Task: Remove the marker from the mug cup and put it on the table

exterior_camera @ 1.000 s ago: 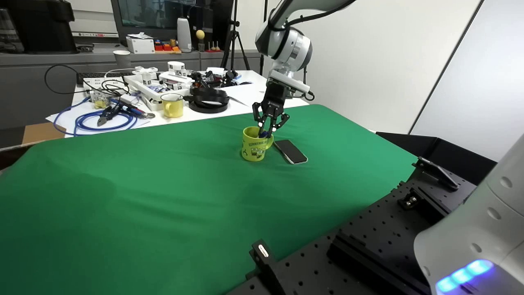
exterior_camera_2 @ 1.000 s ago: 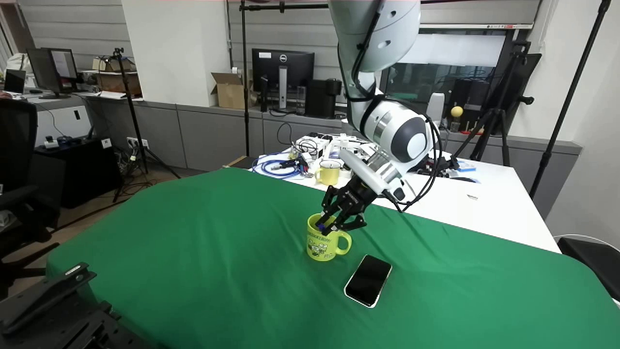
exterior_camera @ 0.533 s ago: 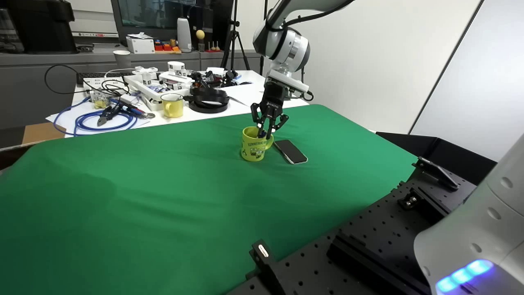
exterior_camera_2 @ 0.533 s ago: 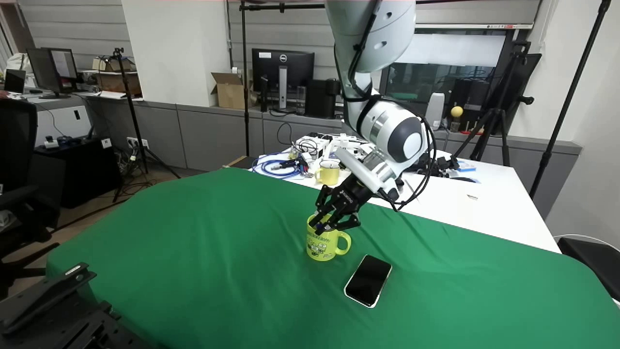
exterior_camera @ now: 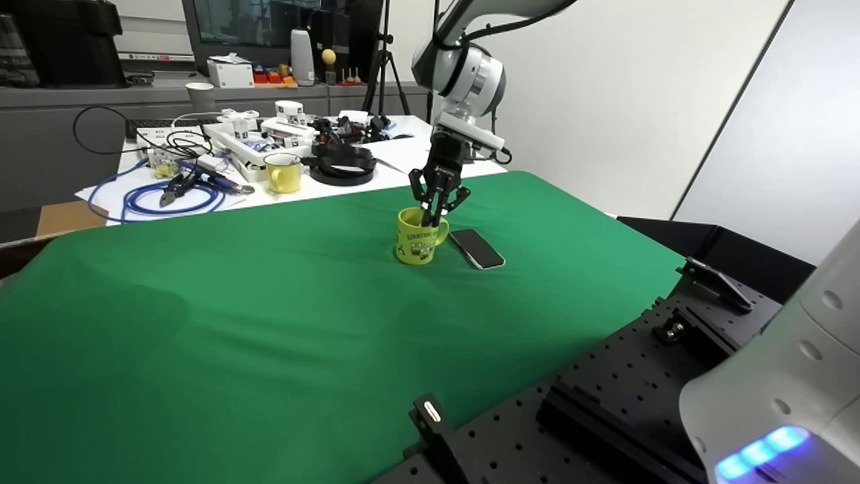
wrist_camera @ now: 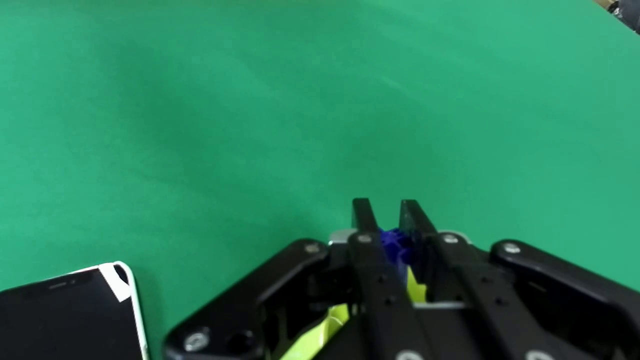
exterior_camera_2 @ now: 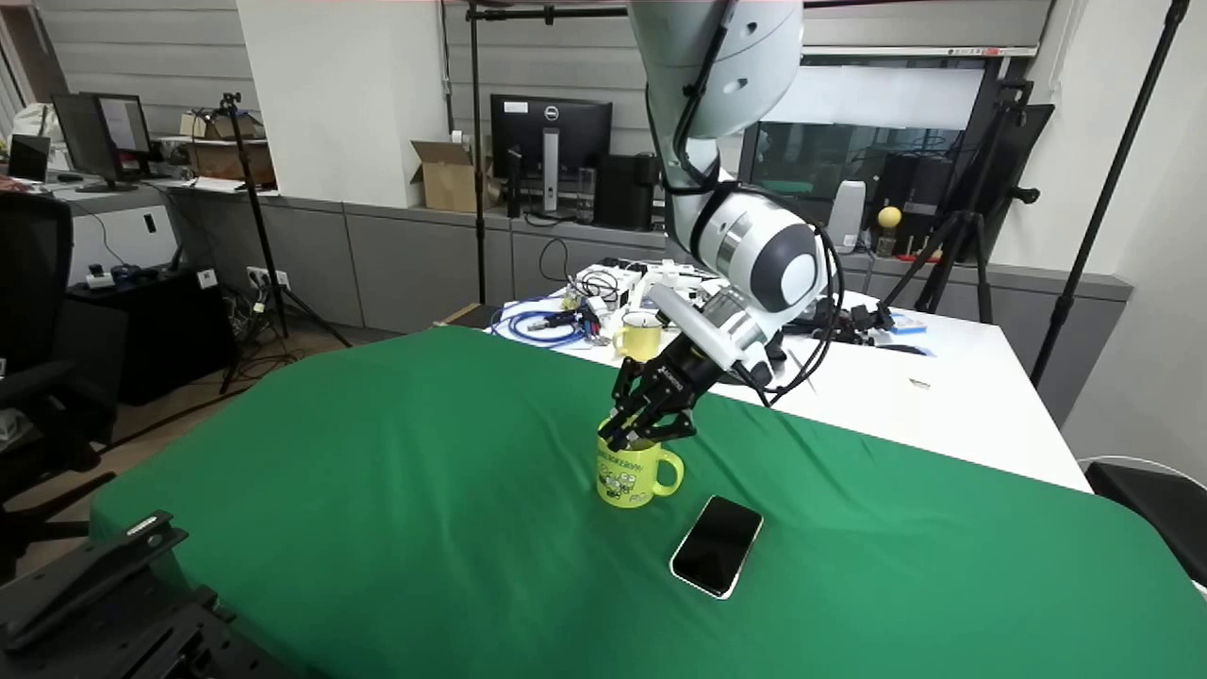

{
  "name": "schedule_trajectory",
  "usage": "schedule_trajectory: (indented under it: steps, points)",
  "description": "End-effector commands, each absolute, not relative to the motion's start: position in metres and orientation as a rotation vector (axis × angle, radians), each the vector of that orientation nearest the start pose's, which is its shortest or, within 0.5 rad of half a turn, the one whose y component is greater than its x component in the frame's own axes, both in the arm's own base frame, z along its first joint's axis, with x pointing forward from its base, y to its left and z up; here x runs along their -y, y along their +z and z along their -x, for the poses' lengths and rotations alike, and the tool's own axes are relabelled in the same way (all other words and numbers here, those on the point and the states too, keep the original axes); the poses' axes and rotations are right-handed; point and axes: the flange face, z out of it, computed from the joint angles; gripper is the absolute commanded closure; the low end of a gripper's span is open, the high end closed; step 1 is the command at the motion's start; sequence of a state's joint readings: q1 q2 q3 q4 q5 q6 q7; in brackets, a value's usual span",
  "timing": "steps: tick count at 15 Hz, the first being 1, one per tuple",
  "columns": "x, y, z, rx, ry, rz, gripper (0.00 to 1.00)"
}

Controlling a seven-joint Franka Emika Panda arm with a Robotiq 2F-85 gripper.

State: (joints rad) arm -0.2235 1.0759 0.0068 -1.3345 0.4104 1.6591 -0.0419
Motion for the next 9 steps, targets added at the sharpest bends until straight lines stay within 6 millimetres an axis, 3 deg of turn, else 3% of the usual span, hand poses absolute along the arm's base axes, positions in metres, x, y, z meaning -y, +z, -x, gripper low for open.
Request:
schedule_trajectory:
  steps: [1,9]
  points:
    - [0.091,0.079,-0.642,-0.437,0.926,2.455,0.95]
    - [0.052,0.188,-0.673,-0.214,0.916,2.442,0.95]
